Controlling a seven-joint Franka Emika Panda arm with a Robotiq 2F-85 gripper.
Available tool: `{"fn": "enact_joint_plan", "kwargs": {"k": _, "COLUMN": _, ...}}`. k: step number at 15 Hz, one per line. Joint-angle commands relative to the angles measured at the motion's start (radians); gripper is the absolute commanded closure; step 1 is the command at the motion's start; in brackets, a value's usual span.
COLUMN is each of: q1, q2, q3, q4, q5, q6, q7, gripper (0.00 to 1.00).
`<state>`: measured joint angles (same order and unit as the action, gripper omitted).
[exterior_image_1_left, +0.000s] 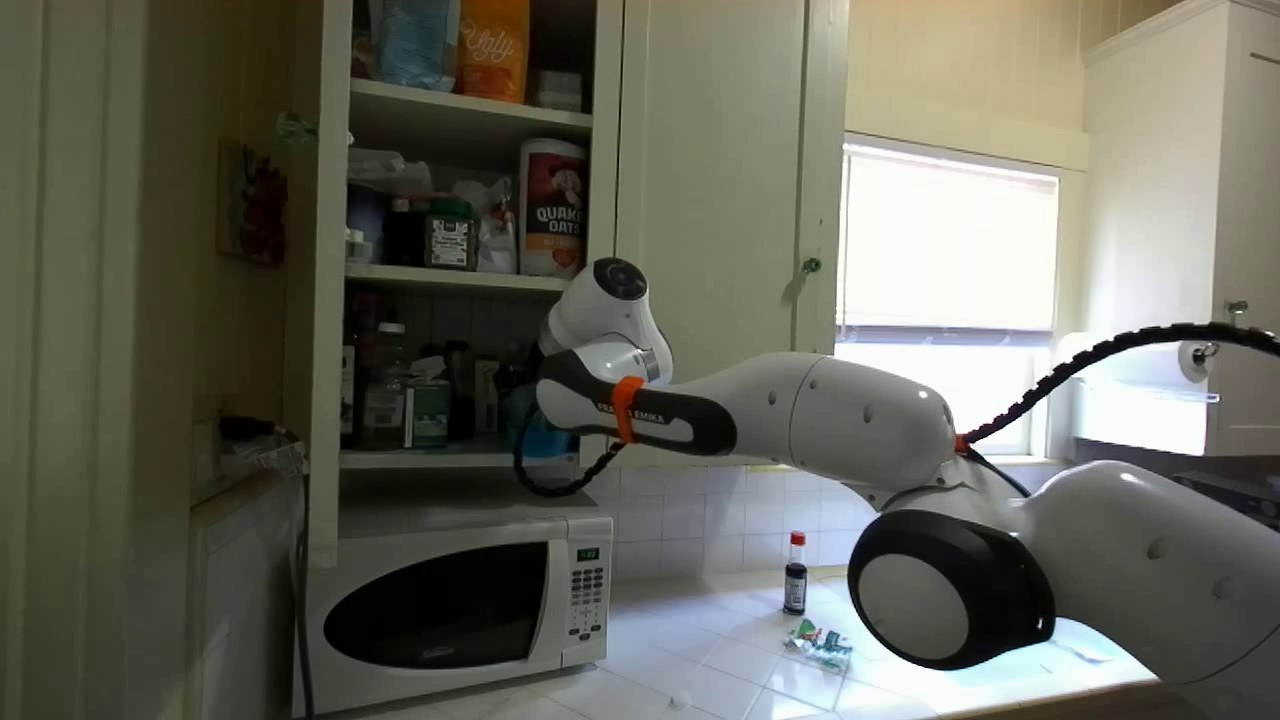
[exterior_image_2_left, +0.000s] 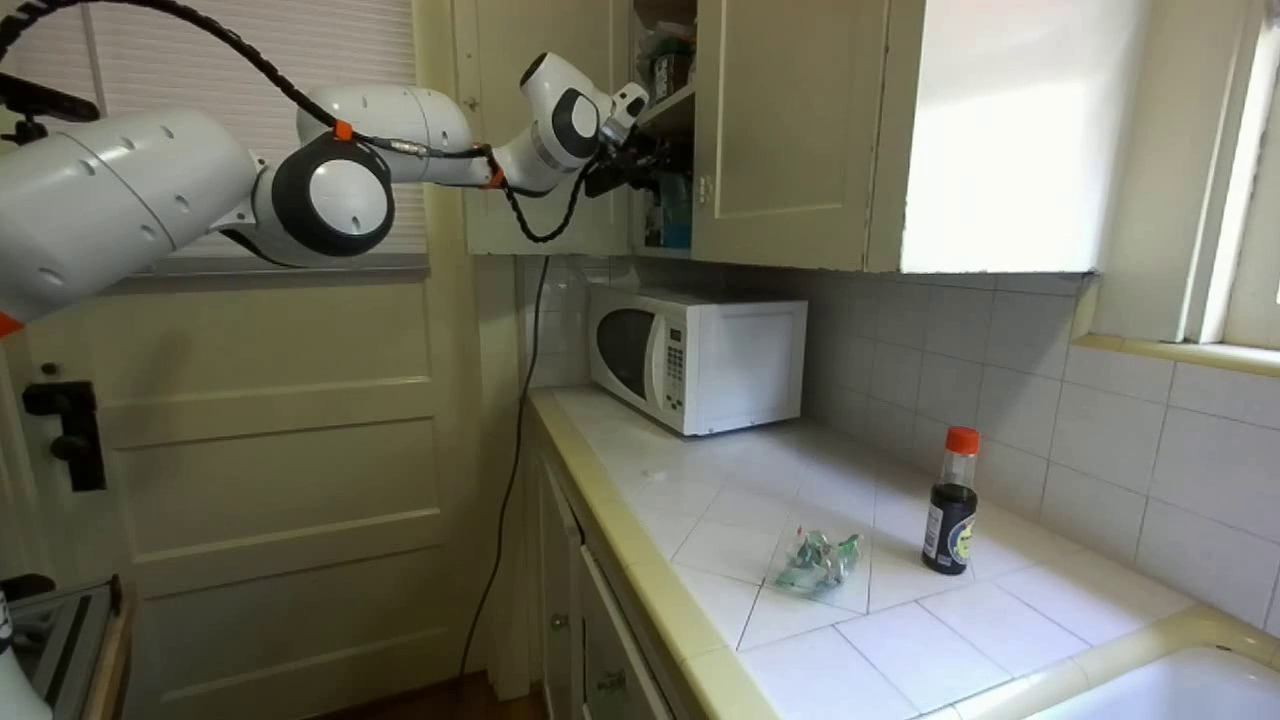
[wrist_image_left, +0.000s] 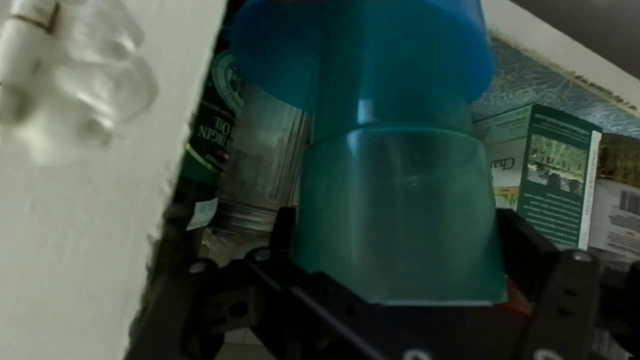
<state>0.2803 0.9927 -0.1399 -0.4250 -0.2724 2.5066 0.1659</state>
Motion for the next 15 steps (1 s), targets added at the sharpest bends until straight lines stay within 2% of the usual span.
{"fn": "enact_joint_plan", "kwargs": {"k": 1, "q1": -0.018, "q2": 0.02, "q3": 0.03, "q4": -0.001, "q5": 0.037, "q6": 0.082, "q7": -0.089, "gripper": 0.29}}
{"fn": "enact_joint_plan", "kwargs": {"k": 7, "q1": -0.038, "q2": 0.033, "q3": 0.049, "q4": -0.002, "q5": 0.065, "q6": 0.185, "q7": -0.146, "gripper": 0.29}}
{"fn": "enact_joint_plan", "kwargs": {"k": 11, "q1": -0.057, "q2": 0.025, "q3": 0.114, "q4": -0.013, "q5": 0.127, "q6": 0.218, "q7": -0.203, "gripper": 0.29}}
{"fn": "enact_joint_plan", "kwargs": {"k": 12, "q1": -0.06, "q2": 0.023, "q3": 0.125, "q4": -0.016, "q5": 0.14, "q6": 0.215, "q7": -0.212, "gripper": 0.09}}
{"fn": "enact_joint_plan", "kwargs": {"k": 13, "q1": -0.061, "q2": 0.022, "q3": 0.127, "q4": -0.017, "q5": 0.143, "q6": 0.21, "q7": -0.217, "gripper": 0.01}}
{"fn": "enact_joint_plan", "kwargs": {"k": 15, "q1": -0.062, "q2": 0.021, "q3": 0.128, "q4": -0.016, "q5": 0.144, "q6": 0.208, "q7": -0.22, "gripper": 0.0}}
